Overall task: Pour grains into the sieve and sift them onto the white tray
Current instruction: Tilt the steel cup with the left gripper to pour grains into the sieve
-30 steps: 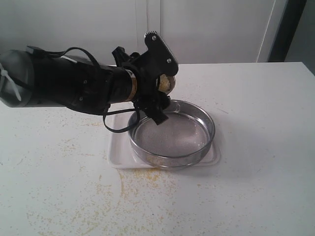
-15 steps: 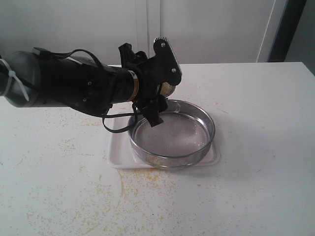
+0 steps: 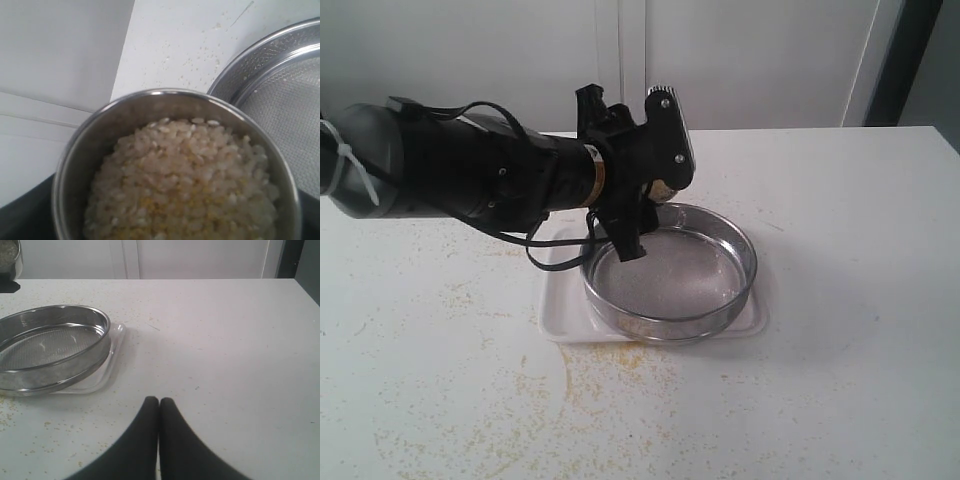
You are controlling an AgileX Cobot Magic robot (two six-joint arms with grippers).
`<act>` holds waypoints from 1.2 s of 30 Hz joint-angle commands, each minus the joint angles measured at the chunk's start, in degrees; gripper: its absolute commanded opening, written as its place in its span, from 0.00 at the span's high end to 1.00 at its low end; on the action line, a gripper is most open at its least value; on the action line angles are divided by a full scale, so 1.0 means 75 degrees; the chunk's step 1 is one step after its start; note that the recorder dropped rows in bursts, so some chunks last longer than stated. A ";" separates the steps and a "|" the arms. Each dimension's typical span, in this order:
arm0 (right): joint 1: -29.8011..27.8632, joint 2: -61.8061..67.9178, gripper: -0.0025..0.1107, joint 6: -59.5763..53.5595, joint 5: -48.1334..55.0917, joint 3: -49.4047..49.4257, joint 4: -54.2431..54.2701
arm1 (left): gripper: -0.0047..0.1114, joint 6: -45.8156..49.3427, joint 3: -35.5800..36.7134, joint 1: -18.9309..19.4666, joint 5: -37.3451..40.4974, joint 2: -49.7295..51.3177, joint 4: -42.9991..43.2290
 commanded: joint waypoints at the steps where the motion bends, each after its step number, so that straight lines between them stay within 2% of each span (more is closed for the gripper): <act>1: 0.0024 -0.0050 0.98 0.0033 -0.0031 0.0039 0.0002 | 0.96 0.0024 -0.0071 -0.0033 0.0027 -0.0083 0.0561; 16: 0.0024 -0.0050 0.98 0.0153 -0.0031 0.0039 0.0002 | 0.96 0.0278 -0.0071 -0.0033 0.0132 0.0340 0.0620; 36: 0.0024 -0.0050 0.98 0.0153 -0.0031 0.0039 0.0002 | 0.96 0.1785 -0.0071 -0.0033 0.0132 0.0616 0.0620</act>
